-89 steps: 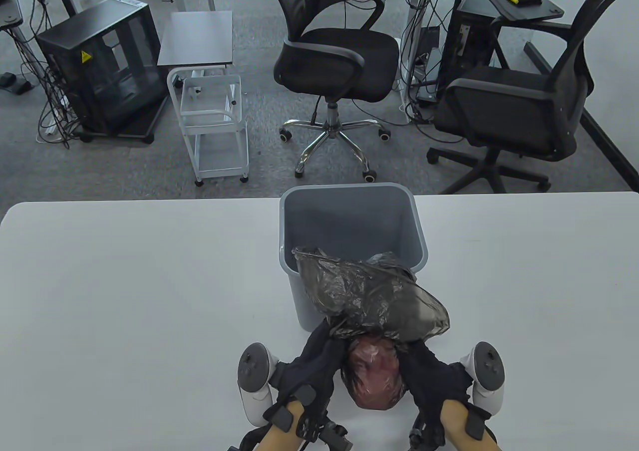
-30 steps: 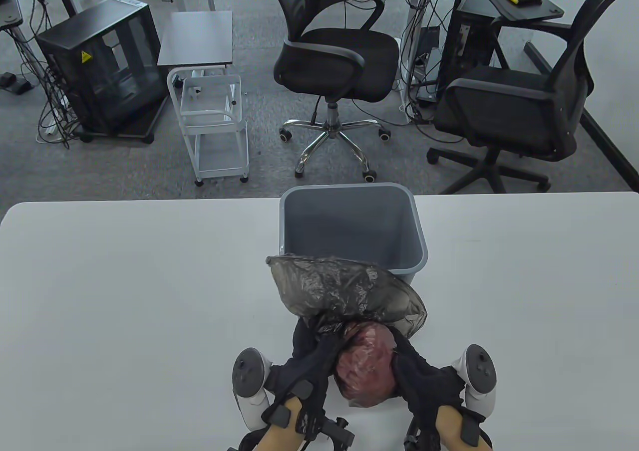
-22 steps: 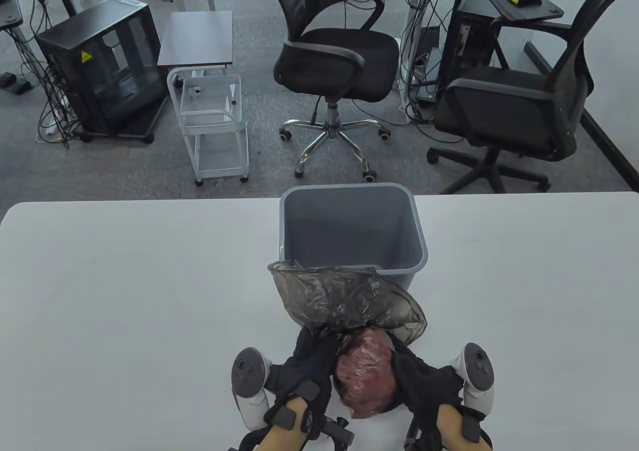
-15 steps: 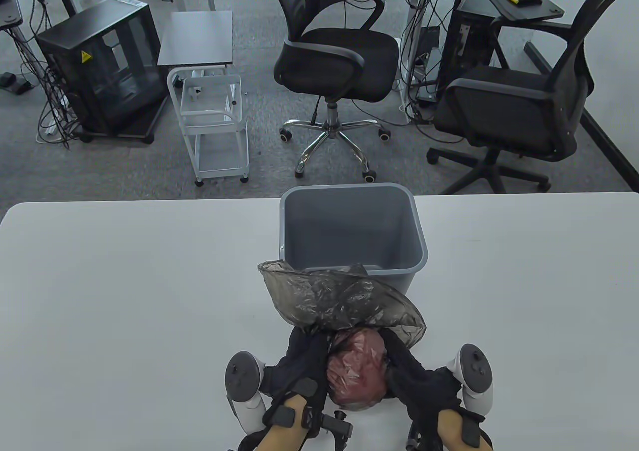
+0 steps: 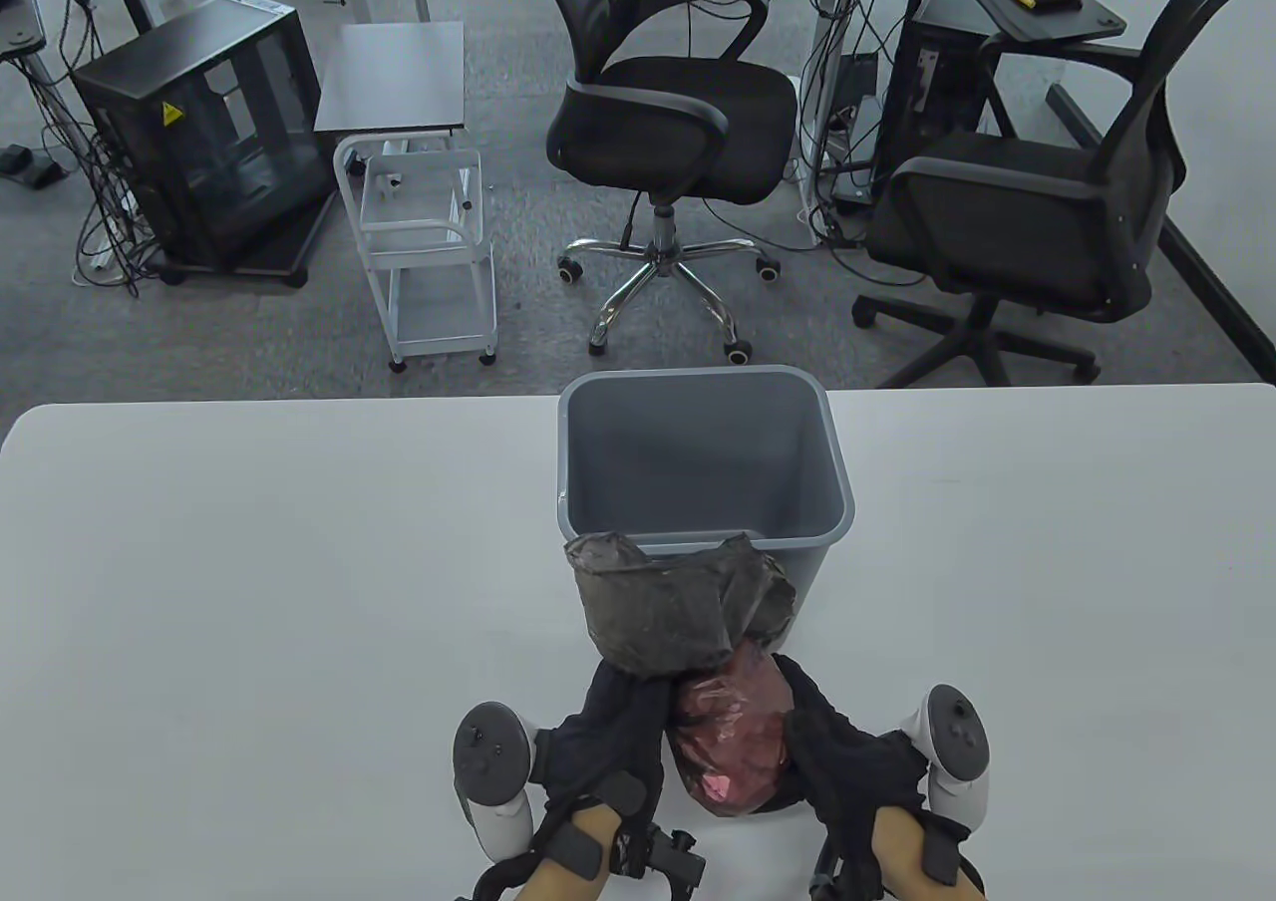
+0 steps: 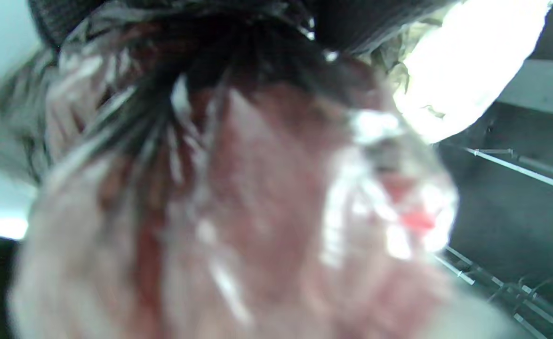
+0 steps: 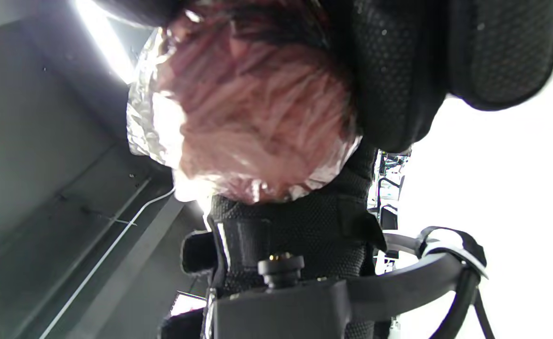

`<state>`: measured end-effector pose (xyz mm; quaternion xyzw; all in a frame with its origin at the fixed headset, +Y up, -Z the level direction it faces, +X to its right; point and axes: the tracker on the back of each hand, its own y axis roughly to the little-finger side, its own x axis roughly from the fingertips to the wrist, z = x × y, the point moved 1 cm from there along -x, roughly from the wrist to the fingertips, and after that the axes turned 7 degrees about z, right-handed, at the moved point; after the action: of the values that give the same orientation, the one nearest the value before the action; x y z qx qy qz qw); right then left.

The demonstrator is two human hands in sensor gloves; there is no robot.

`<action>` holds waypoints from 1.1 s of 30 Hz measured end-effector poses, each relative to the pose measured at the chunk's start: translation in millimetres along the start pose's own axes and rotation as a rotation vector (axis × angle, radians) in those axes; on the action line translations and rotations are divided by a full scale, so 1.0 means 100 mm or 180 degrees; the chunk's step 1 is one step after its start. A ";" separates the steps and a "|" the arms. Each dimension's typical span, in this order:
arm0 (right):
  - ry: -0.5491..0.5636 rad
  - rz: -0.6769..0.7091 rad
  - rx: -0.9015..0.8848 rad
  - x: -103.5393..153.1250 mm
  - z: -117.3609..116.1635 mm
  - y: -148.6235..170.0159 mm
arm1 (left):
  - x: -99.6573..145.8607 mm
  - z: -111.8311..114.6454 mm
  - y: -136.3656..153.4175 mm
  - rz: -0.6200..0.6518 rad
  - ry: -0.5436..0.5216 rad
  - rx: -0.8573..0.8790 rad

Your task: Twist garbage bag top to tighten it

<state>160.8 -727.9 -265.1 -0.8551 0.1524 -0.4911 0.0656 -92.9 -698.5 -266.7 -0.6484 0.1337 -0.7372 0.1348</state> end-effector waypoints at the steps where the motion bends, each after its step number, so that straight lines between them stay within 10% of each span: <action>1: -0.0016 0.0001 0.0012 0.00 -0.01 -0.01 | 0.00 -0.03 0.00 0.0003 -0.0063 -0.0096; 11: -0.0433 0.0251 0.0647 -0.05 -0.10 -0.11 | 0.03 -0.06 0.05 -0.0175 -0.0252 0.0052; 17: 0.0017 0.0004 0.0112 -0.01 0.01 0.00 | -0.01 0.02 -0.01 -0.0077 0.0071 -0.0021; 33: -0.0126 0.0077 0.0449 -0.03 -0.05 -0.08 | -0.02 -0.01 0.02 -0.0352 0.0150 -0.0117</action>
<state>156.9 -718.9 -262.3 -0.8560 0.1265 -0.4828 0.1346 -93.4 -700.0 -269.3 -0.6397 0.1143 -0.7560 0.0788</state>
